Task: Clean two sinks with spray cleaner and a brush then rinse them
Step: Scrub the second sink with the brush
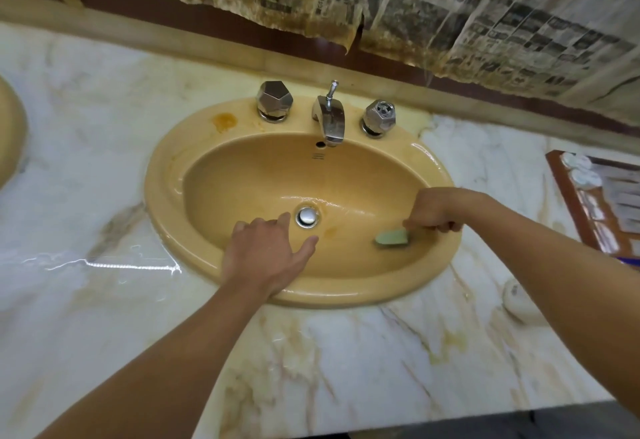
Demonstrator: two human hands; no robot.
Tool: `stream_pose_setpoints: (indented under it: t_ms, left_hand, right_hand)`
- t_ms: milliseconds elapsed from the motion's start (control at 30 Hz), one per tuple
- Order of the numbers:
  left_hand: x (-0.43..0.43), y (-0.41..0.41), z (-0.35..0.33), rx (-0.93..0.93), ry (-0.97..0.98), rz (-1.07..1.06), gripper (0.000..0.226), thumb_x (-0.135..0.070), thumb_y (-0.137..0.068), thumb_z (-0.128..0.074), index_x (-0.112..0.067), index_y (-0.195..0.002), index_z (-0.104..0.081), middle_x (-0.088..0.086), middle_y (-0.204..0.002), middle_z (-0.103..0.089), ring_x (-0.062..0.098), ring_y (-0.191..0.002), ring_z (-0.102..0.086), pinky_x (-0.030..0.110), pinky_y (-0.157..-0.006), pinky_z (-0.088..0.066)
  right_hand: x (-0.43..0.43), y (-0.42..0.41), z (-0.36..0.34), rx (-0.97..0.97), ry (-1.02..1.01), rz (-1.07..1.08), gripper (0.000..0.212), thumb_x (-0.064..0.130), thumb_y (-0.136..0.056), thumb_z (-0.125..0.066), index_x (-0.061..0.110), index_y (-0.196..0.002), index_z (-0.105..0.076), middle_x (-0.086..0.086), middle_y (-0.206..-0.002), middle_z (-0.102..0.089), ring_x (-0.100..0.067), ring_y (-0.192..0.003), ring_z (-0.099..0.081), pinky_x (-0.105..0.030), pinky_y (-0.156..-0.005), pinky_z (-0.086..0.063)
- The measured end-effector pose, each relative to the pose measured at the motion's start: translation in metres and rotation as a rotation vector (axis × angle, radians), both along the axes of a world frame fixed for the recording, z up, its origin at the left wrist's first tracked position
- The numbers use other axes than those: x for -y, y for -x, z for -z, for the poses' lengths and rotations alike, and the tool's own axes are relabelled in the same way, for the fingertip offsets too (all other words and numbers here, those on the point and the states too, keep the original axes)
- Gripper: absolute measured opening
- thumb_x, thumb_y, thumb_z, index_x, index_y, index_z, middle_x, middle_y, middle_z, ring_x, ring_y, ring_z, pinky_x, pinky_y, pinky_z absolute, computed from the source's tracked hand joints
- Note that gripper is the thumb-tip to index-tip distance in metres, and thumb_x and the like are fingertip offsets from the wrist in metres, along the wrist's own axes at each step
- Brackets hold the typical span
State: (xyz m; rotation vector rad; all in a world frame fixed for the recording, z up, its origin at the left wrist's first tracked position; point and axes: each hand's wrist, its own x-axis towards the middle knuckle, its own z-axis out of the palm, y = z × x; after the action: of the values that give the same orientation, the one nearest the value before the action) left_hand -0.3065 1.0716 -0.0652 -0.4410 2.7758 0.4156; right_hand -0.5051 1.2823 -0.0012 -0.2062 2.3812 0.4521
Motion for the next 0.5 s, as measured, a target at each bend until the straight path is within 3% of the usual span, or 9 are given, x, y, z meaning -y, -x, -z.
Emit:
stream_pose_setpoints:
  t_ms: [100,133,233,333,467,500]
  left_hand:
    - [-0.001,0.0,-0.003,0.02,-0.008,-0.017,0.068,-0.071,-0.097,-0.026,-0.023,-0.14,-0.048,0.006,-0.114,-0.068,0.027,-0.108,-0.056,0.038,-0.098,-0.038]
    - [-0.001,0.0,-0.004,0.025,-0.004,-0.017,0.069,-0.072,-0.096,-0.026,-0.023,-0.14,-0.048,0.006,-0.114,-0.067,0.027,-0.109,-0.055,0.039,-0.098,-0.038]
    - [-0.001,0.001,-0.002,0.036,0.007,-0.024,0.072,-0.074,-0.095,-0.025,-0.022,-0.14,-0.048,0.005,-0.114,-0.067,0.027,-0.109,-0.055,0.039,-0.098,-0.038]
    - [-0.001,0.001,-0.003,0.048,-0.005,-0.028,0.071,-0.073,-0.096,-0.027,-0.023,-0.141,-0.047,0.005,-0.118,-0.065,0.027,-0.111,-0.053,0.039,-0.099,-0.037]
    - [-0.002,0.0,-0.006,0.041,-0.012,-0.046,0.069,-0.072,-0.096,-0.028,-0.023,-0.141,-0.047,0.004,-0.119,-0.065,0.028,-0.112,-0.052,0.038,-0.098,-0.037]
    - [-0.002,0.001,-0.005,0.041,-0.012,-0.045,0.069,-0.072,-0.096,-0.028,-0.023,-0.14,-0.048,0.004,-0.119,-0.065,0.028,-0.111,-0.053,0.038,-0.098,-0.037]
  right_hand:
    - [-0.002,0.004,-0.003,-0.162,0.027,-0.063,0.032,0.046,-0.098,-0.05,0.017,-0.09,-0.06,-0.008,-0.089,-0.059,-0.027,-0.077,-0.053,-0.031,-0.067,-0.045]
    - [-0.001,0.004,-0.006,-0.189,0.033,-0.075,0.033,0.048,-0.097,-0.05,0.017,-0.09,-0.06,-0.008,-0.09,-0.058,-0.028,-0.079,-0.054,-0.033,-0.07,-0.047]
    - [0.0,0.006,-0.012,-0.042,-0.008,-0.063,0.041,0.047,-0.096,-0.053,0.012,-0.075,-0.061,-0.007,-0.07,-0.057,-0.022,-0.058,-0.052,-0.029,-0.061,-0.048]
    - [-0.001,0.006,-0.017,-0.221,0.02,-0.173,0.028,0.05,-0.093,-0.057,0.024,-0.092,-0.069,-0.004,-0.085,-0.057,-0.026,-0.075,-0.056,-0.03,-0.064,-0.046]
    - [0.002,0.003,-0.022,-0.05,-0.088,-0.174,0.036,0.051,-0.092,-0.058,0.017,-0.084,-0.067,-0.003,-0.087,-0.064,-0.024,-0.071,-0.055,-0.031,-0.067,-0.052]
    - [0.002,0.005,-0.025,-0.092,-0.086,-0.202,0.035,0.052,-0.093,-0.058,0.019,-0.088,-0.066,-0.003,-0.091,-0.063,-0.024,-0.074,-0.054,-0.031,-0.069,-0.051]
